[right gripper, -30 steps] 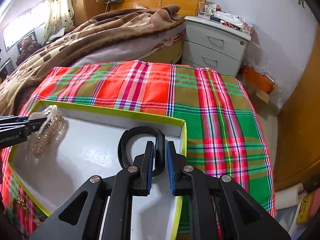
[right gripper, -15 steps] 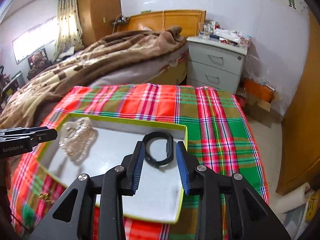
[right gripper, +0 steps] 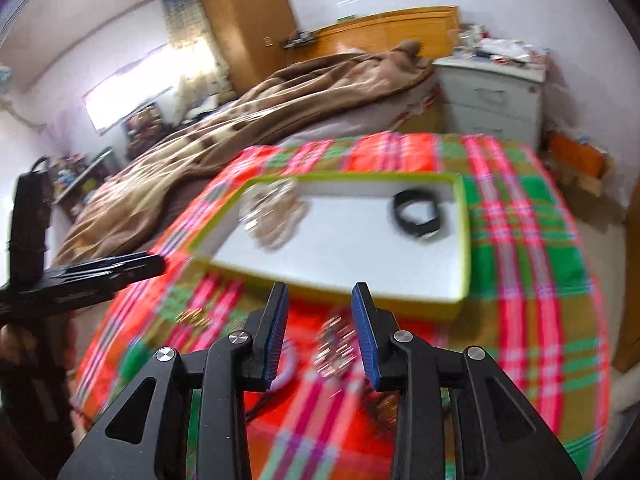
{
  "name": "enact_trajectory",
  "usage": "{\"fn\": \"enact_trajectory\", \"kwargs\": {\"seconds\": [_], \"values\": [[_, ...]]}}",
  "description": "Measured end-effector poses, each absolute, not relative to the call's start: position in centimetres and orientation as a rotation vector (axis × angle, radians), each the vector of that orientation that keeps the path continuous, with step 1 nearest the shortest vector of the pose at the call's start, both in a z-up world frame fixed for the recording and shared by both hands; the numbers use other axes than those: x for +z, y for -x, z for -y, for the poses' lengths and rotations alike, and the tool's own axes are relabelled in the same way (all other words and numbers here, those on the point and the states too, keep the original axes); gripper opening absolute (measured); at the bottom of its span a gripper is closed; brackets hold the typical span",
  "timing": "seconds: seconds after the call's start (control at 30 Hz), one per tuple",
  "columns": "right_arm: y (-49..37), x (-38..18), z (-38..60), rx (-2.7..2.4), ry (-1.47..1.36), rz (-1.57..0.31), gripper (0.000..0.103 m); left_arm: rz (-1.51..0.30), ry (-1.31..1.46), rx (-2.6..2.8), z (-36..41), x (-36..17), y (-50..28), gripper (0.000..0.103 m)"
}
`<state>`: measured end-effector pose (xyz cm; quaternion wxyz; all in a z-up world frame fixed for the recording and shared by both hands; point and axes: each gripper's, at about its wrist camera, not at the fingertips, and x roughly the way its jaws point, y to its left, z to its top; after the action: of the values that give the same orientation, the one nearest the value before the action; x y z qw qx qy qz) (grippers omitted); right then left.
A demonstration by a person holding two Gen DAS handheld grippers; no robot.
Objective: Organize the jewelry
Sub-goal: 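Open the right tool to drop the black band while the left tool releases the claw clip, then grasp the purple coiled hair tie with the right tool while the left tool moves to the gold chain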
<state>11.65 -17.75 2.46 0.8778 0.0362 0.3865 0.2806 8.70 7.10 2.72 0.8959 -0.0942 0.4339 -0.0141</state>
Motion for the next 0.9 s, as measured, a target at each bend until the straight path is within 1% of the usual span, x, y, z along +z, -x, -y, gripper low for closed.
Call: {"fn": "enact_trajectory", "kwargs": {"seconds": [0.37,0.73,0.77,0.8,0.83,0.9], "values": [[-8.4,0.1,13.6,0.712,0.002,-0.841,0.034,-0.927,0.243,-0.031,-8.4,0.4,-6.3,0.042],[-8.5,-1.4,11.1,0.647,0.091,-0.867,0.033,-0.941,0.247,-0.03,-9.0,-0.7,-5.6,0.042],[-8.5,-1.4,11.2,0.64,0.096,-0.866,0.028,-0.944,0.246,-0.027,-9.1,-0.8,-5.6,0.042],[-8.5,-1.5,11.1,0.634,0.106,-0.864,0.019,-0.946,0.247,-0.026,-9.1,-0.9,-5.6,0.042],[-8.5,-1.5,11.0,0.632,0.11,-0.865,0.016,-0.947,0.248,-0.029,-9.0,-0.9,-5.7,0.042],[-8.5,-1.6,11.0,0.63,0.119,-0.87,0.014,-0.95,0.247,-0.029,-9.0,-1.1,-5.7,0.042]]}}
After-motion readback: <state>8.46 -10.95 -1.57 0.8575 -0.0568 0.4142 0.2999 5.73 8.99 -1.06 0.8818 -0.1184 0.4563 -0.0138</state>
